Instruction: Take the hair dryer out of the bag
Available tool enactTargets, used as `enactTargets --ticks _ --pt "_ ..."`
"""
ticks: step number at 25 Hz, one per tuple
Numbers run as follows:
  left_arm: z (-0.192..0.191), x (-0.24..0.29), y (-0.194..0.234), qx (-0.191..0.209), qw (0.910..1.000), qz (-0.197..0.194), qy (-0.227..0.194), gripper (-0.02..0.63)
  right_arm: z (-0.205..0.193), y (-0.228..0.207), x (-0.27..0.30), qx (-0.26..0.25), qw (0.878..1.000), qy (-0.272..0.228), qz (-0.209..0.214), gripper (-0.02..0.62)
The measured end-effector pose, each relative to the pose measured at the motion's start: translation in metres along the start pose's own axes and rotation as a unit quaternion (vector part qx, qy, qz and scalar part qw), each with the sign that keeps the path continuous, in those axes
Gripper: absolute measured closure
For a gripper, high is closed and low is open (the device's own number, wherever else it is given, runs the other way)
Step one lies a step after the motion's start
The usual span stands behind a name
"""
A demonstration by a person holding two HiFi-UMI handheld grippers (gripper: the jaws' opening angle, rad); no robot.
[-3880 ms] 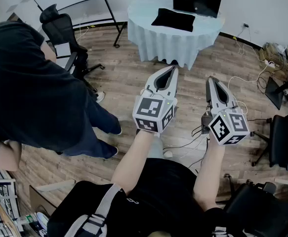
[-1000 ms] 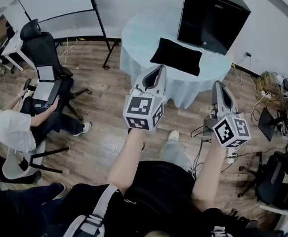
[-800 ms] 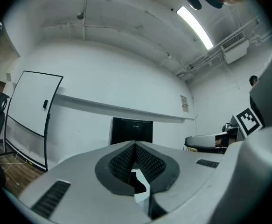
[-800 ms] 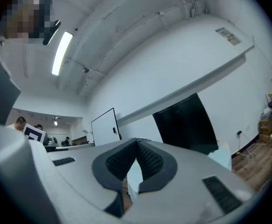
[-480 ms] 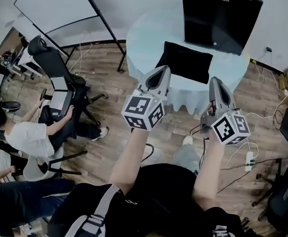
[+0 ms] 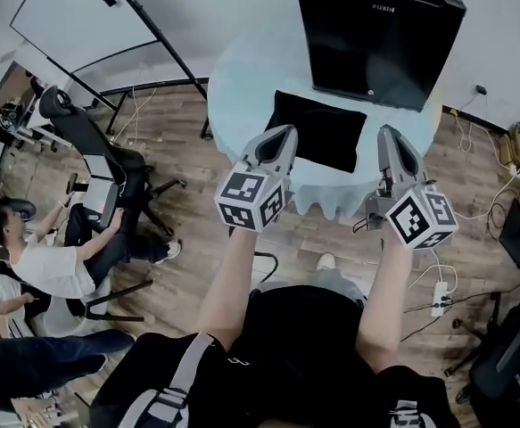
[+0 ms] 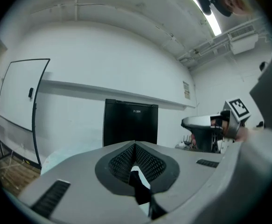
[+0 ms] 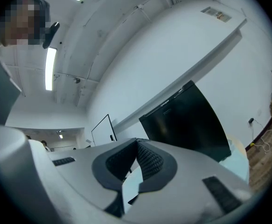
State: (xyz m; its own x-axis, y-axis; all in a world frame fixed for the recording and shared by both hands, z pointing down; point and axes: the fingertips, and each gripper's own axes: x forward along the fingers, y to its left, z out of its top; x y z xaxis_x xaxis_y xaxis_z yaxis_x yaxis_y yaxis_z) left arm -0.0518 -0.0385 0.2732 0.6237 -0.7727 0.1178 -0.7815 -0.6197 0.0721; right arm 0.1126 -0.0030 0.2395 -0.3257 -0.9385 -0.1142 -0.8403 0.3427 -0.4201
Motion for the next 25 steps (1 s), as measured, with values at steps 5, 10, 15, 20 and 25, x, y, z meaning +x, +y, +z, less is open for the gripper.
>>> enactTargets --ticks 5,10,15,20,25 --pt "-0.003 0.030 -0.007 0.054 0.9983 0.008 0.021 0.594 0.018 -0.025 0.013 -0.003 1.000 -0.004 0.004 0.591" --pt "-0.012 0.046 -0.003 0.073 0.9967 0.015 0.033 0.594 0.011 -0.039 0.019 -0.009 1.000 0.013 0.007 0.591" --pt "-0.019 0.058 -0.009 0.095 0.9946 -0.003 0.042 0.591 0.003 -0.043 0.025 0.001 1.000 0.020 0.012 0.591" --pt "-0.051 0.084 -0.018 0.114 0.9874 -0.055 0.095 0.461 -0.011 -0.061 0.033 0.013 0.999 0.034 -0.001 0.591" --pt "-0.086 0.116 -0.024 0.151 0.9708 -0.110 0.151 0.411 -0.027 -0.079 0.041 0.034 0.999 0.039 -0.012 0.591"
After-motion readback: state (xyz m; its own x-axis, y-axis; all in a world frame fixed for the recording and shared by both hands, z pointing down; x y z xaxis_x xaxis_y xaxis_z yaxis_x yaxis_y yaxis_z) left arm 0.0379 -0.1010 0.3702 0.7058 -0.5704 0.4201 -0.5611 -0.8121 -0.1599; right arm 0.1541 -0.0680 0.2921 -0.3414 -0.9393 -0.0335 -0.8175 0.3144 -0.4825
